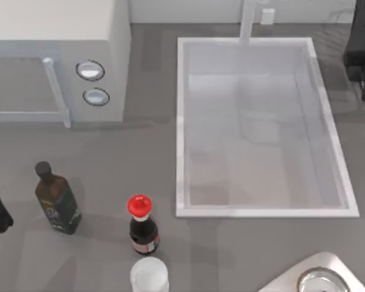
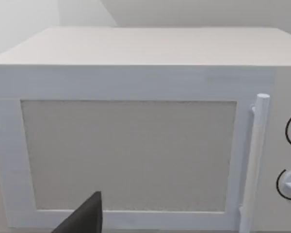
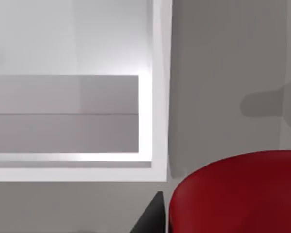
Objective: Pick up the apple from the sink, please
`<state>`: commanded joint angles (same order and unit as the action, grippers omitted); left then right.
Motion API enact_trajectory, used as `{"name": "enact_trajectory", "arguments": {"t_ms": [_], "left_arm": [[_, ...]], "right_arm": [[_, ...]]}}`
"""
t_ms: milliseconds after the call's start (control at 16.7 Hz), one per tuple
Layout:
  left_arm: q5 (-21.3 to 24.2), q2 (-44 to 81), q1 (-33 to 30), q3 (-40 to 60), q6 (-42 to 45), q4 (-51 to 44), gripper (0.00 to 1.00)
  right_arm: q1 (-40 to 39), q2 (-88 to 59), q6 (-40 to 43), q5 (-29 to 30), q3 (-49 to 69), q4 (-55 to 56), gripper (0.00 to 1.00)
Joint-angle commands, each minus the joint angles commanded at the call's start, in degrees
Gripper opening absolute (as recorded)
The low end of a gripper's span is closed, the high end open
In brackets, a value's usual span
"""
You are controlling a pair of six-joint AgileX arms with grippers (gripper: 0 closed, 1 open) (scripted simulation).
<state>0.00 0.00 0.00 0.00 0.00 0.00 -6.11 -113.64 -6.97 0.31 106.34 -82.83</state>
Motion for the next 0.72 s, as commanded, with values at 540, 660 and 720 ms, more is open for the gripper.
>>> {"name": "enact_trajectory", "arguments": {"t_ms": [540,660,720], "left_arm": [[0.0,0.0,0.0,0.0,0.0,0.0,1.0],[0.0,0.0,0.0,0.0,0.0,0.0,1.0],[0.0,0.0,0.0,0.0,0.0,0.0,1.0]], "right_arm": [[3.37,2.23,3.77,-0.46,-4.28,2.42,0.0],[0.82,0.84,2.74,-1.27,-4.57,5.72,0.0],[-0.48,0.34,2.38,-1.7,-5.54,8.29,0.0]]}}
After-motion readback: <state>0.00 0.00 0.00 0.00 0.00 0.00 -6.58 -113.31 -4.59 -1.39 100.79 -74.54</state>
